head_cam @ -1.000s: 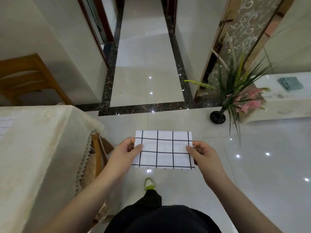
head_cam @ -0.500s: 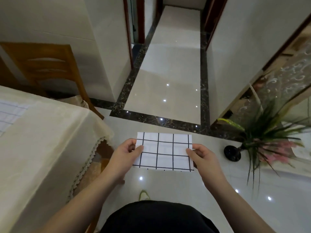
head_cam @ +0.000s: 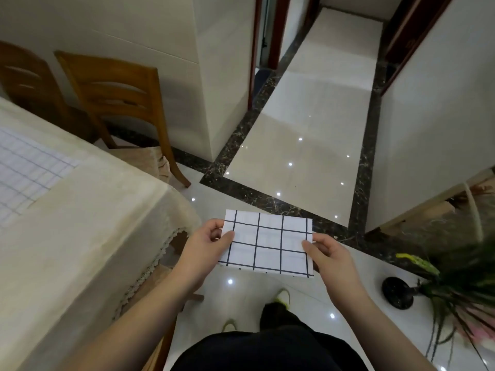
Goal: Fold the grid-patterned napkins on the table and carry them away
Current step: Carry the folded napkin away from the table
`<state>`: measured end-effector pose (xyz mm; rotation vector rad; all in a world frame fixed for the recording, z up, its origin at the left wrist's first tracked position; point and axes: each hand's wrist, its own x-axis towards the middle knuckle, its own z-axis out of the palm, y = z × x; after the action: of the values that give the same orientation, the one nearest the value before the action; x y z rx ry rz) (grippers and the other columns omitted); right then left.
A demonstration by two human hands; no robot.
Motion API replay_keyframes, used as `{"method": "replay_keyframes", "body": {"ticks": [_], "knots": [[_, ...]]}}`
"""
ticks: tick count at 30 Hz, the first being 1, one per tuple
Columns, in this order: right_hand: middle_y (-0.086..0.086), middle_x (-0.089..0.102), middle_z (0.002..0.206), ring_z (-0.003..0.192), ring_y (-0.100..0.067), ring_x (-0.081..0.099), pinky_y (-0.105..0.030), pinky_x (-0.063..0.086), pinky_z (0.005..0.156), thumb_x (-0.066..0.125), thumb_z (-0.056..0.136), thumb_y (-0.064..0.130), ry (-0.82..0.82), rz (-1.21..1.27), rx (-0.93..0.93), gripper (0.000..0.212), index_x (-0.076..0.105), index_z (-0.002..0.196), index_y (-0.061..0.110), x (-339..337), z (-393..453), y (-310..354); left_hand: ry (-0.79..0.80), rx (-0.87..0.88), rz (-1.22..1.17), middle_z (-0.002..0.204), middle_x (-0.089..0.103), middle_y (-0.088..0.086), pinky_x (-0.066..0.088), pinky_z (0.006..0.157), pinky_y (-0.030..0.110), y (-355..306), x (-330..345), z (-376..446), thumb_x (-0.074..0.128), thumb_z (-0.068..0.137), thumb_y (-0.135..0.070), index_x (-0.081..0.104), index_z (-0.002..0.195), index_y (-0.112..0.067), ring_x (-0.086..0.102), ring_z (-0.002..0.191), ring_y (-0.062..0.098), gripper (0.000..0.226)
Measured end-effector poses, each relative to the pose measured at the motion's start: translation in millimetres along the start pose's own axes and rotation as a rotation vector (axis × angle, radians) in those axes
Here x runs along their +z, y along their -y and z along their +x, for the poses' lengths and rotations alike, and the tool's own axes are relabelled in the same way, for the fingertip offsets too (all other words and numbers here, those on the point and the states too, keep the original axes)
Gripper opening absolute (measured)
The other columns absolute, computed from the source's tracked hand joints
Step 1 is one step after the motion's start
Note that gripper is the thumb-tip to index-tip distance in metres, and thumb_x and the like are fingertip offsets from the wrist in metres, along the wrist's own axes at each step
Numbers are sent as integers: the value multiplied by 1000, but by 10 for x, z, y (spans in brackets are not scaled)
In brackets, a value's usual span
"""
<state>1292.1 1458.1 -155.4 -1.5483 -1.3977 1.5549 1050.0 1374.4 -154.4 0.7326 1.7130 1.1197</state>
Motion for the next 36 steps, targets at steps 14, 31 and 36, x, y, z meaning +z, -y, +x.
{"method": "replay_keyframes", "body": {"ticks": [14,31,36], "knots": [[-2,75,88,83,-19,71,-31,53,73,63,93,18,361,-27,-75,10,70,101,20,-30,1891,954,-362,-85,-150,92,74,12,53,86,62,-729,263,1082,61,95,-20,64,105,-25,71,85,37,12],[-8,75,96,93,-28,72,-52,55,89,62,94,17,712,-181,-17,14,70,105,18,1258,2971,1433,-735,-167,-339,77,70,12,50,70,35,-504,-438,1576,61,95,-16,66,97,-17,64,72,21,6],[-2,76,93,88,-20,73,-37,59,80,60,95,14,801,-280,-81,13,68,105,15,1972,3188,1703,-850,-199,-312,59,62,-4,45,58,36,-405,-962,1814,62,94,-18,66,92,-20,54,52,13,5]]}}
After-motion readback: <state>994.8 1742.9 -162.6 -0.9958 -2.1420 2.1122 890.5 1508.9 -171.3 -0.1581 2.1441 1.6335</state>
